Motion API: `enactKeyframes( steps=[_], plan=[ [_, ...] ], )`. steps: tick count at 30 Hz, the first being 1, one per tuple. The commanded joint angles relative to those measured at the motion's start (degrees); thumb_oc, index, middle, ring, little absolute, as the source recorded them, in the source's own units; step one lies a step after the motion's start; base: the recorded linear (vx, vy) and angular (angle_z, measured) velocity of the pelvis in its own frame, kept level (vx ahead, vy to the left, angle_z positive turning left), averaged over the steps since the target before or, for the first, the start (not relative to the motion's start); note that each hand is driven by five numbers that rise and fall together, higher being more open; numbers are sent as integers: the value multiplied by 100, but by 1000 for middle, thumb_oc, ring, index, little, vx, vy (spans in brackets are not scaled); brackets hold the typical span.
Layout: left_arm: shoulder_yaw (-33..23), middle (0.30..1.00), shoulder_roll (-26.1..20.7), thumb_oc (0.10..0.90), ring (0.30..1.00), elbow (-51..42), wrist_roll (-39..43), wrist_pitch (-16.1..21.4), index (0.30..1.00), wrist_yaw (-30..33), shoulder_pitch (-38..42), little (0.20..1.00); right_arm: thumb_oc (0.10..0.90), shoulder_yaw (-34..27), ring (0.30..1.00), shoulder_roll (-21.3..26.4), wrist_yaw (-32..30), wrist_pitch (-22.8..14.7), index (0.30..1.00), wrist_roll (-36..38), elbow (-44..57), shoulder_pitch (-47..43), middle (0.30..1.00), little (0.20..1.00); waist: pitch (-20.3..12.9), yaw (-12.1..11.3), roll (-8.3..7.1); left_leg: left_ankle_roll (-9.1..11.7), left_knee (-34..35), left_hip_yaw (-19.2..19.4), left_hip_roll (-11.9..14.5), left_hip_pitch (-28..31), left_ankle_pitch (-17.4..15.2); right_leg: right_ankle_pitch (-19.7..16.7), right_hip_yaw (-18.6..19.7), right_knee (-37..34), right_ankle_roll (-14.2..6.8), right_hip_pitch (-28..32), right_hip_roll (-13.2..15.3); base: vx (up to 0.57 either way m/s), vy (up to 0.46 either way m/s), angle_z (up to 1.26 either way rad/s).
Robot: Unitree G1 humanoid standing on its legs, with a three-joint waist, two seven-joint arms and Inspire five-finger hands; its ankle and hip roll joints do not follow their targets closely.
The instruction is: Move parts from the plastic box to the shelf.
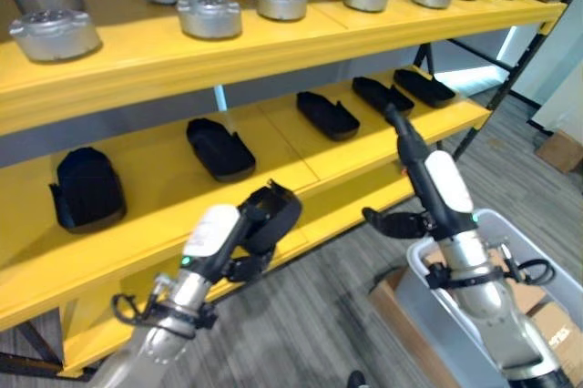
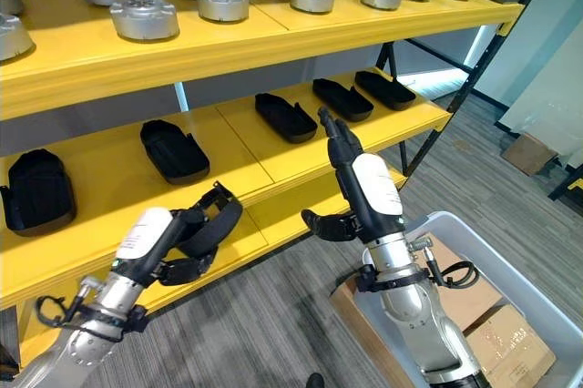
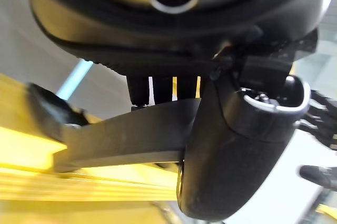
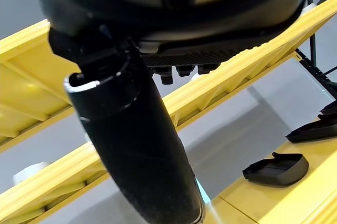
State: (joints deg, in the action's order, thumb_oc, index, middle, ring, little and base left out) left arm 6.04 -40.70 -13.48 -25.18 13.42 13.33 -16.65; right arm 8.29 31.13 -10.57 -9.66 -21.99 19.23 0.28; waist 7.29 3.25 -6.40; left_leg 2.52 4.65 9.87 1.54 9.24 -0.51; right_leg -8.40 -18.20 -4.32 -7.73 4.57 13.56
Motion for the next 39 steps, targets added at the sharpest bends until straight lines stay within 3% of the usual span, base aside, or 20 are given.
enactKeyframes(
  steps=[1,4,5,8,13,17,27,39],
  plan=[
    [-719,300,-82,400,300,-351,-7,291,300,553,181,300,900,-162,1000,-15,-143,-371,1000,166,136,-534,1000,1000,-265,-227,10,-458,35,-143,-202,118,-378,-605,89,280,-443,-524,269,0,0,0],
    [-1288,300,-24,400,300,-75,-22,228,300,640,-501,300,900,-220,1000,16,-71,-435,1000,271,139,-504,1000,1000,-217,-404,-44,-469,35,-274,-229,64,-355,-619,-80,258,-472,-451,327,-20,13,25],
    [-1702,300,71,400,300,95,-33,166,300,710,-922,300,900,-245,1000,61,4,-464,1000,360,144,-487,1000,1000,-181,-516,-61,-480,35,-361,-240,14,-338,-634,-187,257,-488,-425,366,-20,11,36],
    [-2108,300,254,400,300,237,-44,98,300,744,-1319,300,900,-263,1000,86,106,-459,1000,412,154,-473,1000,1000,-164,-645,-91,-496,35,-458,-284,-81,-281,-670,-295,240,-486,-417,428,-14,6,43],
    [-2768,300,546,400,300,595,-210,-106,300,892,-1593,300,900,-372,1000,88,264,-427,1000,466,144,-484,1000,1000,-138,-981,-80,-496,35,-697,-311,-202,-256,-619,-599,219,-519,-285,500,11,-1,28],
    [-3010,300,578,400,300,620,-375,-192,300,1013,-1482,300,900,-471,1000,69,282,-390,1000,418,139,-491,1000,1000,-140,-1076,-88,-484,35,-822,-344,-283,-220,-628,-790,186,-536,-208,551,12,9,29],
    [-3250,300,303,400,300,98,-761,-233,300,1280,-932,300,900,-511,1000,-59,253,-325,1000,263,125,-617,1000,1000,-107,-1188,-166,-527,35,-933,-475,-391,-208,-806,-931,142,-625,-159,687,-1,36,16],
    [-2933,300,-643,400,300,-467,-1239,-243,300,1484,67,300,900,66,1000,-226,162,-278,1000,90,-59,-1247,1000,1000,-111,-1062,-257,-685,35,-661,-717,-244,-344,-1185,-434,165,-697,-366,923,-2,103,-8]
  ],
)
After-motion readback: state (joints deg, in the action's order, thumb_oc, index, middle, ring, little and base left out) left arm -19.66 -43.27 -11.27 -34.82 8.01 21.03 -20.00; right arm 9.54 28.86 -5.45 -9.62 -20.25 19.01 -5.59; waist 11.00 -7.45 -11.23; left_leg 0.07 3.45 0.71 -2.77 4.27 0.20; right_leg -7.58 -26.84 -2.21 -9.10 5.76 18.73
